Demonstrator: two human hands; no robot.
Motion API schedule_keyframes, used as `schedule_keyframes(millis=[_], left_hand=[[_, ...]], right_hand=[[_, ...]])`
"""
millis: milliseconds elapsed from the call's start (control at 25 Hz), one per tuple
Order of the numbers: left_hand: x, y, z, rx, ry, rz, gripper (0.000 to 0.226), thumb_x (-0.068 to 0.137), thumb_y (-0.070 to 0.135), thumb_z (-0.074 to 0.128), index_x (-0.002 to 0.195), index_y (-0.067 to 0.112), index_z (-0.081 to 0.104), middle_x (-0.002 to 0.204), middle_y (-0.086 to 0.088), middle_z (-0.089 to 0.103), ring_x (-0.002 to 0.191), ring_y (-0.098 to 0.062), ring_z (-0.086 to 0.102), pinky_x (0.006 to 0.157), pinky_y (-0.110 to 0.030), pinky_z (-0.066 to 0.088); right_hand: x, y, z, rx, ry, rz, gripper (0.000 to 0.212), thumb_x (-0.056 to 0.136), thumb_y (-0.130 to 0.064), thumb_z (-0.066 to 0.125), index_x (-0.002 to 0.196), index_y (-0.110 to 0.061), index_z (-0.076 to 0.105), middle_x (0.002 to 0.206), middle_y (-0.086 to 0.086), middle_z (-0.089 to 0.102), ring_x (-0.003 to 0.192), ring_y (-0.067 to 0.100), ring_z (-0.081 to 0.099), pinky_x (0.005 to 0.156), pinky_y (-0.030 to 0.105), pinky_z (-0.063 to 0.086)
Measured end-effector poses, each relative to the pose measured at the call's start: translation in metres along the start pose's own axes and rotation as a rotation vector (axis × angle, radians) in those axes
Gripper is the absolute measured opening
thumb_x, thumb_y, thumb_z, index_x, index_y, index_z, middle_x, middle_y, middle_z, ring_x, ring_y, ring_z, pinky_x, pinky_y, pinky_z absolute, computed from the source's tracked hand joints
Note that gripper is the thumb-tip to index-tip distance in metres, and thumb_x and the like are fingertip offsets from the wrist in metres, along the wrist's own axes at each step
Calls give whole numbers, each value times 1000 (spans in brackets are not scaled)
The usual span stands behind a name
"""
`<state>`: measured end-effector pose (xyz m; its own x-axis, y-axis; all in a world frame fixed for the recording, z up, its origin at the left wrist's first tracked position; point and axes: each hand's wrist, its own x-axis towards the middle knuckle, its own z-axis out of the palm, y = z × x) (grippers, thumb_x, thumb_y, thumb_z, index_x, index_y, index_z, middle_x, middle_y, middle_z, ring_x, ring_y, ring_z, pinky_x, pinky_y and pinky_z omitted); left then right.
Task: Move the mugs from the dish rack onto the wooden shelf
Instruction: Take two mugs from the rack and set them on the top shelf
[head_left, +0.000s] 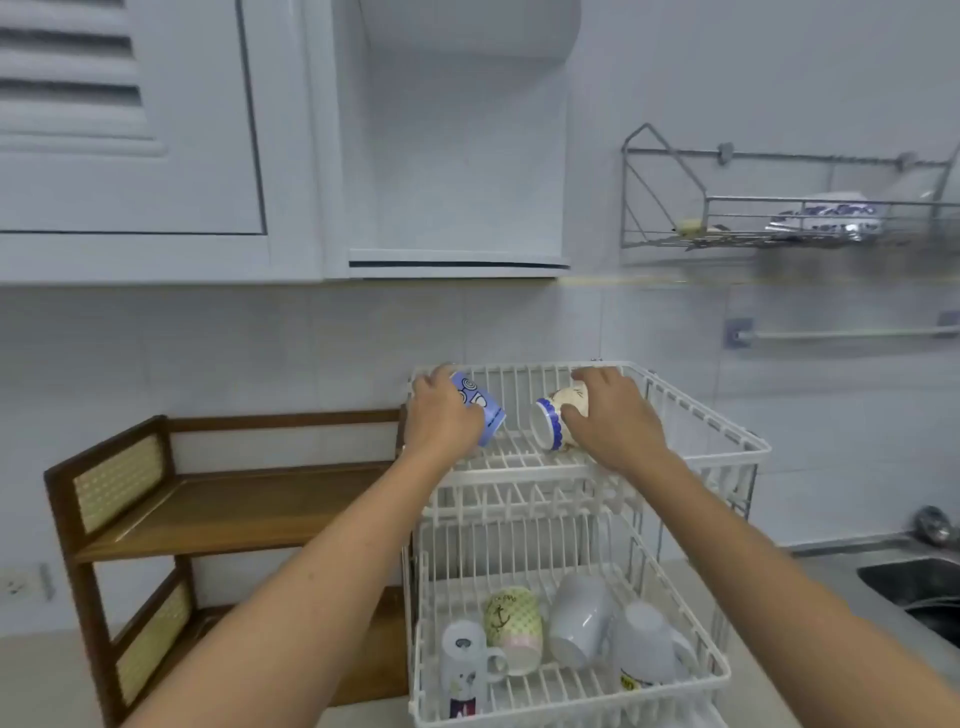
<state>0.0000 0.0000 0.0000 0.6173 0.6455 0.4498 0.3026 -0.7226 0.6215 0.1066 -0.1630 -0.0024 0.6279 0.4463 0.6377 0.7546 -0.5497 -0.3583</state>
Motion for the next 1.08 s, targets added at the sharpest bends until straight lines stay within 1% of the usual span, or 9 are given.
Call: schedule_keyframes(millis=[160, 320, 480, 560, 640, 720, 840, 960, 1080], left_hand=[[28, 5, 17, 243, -91, -134, 54, 92, 26, 49, 137, 3, 29, 139, -21, 39, 126, -37, 42, 102, -38, 36], [45, 5, 26, 298, -94, -158, 54, 91, 31, 55, 130, 1, 33, 134, -19, 47, 121, -35, 48, 96, -36, 41], [52, 3, 17, 215, -189, -130, 53, 86, 33, 63, 125, 4, 42, 127, -15, 55, 113, -33, 54, 81, -32, 43], [47, 1, 16, 174, -199, -71, 55, 83, 34, 68, 126, 8, 46, 128, -14, 55, 113, -32, 54, 85, -34, 44], [40, -1, 19, 111, -179, -15, 58, 83, 32, 69, 132, 14, 43, 131, -12, 54, 113, -33, 54, 88, -36, 44], [31, 1, 20, 71, -117, 49, 51, 83, 31, 69, 126, 17, 46, 124, -12, 58, 104, -34, 56, 79, -35, 44], [20, 12, 0, -2, -17, 157, 40, 84, 31, 67, 114, 13, 48, 108, -17, 62, 91, -37, 56, 67, -36, 40], [12, 17, -41, 57, 8, 244, 29, 84, 29, 68, 104, 17, 50, 103, -12, 65, 92, -35, 59, 74, -40, 47], [-4, 2, -91, 183, -14, 334, 25, 82, 27, 69, 91, 21, 47, 92, -3, 65, 85, -31, 58, 72, -36, 39]], right_hand=[[49, 36, 10, -217, -376, 42, 74, 79, -32, 63, 144, -20, 29, 149, 8, 32, 134, 30, 31, 104, 48, 37], [85, 59, 29, -323, -665, -165, 109, 59, -26, 85, 147, -26, 20, 153, 4, 28, 135, 32, 32, 109, 51, 33], [92, 63, 37, -386, -641, -301, 104, 50, -27, 89, 136, -28, 31, 135, 0, 46, 117, 28, 50, 97, 44, 45], [90, 64, 40, -436, -591, -355, 98, 49, -30, 88, 130, -26, 33, 125, 2, 51, 105, 28, 56, 87, 40, 49], [87, 62, 37, -387, -555, -373, 92, 46, -34, 86, 121, -26, 34, 114, 3, 55, 93, 27, 56, 78, 37, 49], [84, 58, 24, -321, -529, -384, 86, 46, -38, 84, 115, -28, 34, 105, 2, 53, 85, 24, 52, 71, 34, 45], [76, 47, 0, -276, -492, -388, 84, 48, -40, 83, 116, -30, 34, 98, 0, 47, 83, 24, 48, 67, 33, 40], [67, 27, -30, -99, -428, -349, 86, 48, -41, 83, 119, -35, 35, 102, 4, 51, 88, 26, 50, 70, 35, 43], [55, -10, -59, 88, -349, -351, 82, 45, -44, 83, 116, -42, 40, 103, 0, 55, 92, 24, 54, 70, 33, 41]])
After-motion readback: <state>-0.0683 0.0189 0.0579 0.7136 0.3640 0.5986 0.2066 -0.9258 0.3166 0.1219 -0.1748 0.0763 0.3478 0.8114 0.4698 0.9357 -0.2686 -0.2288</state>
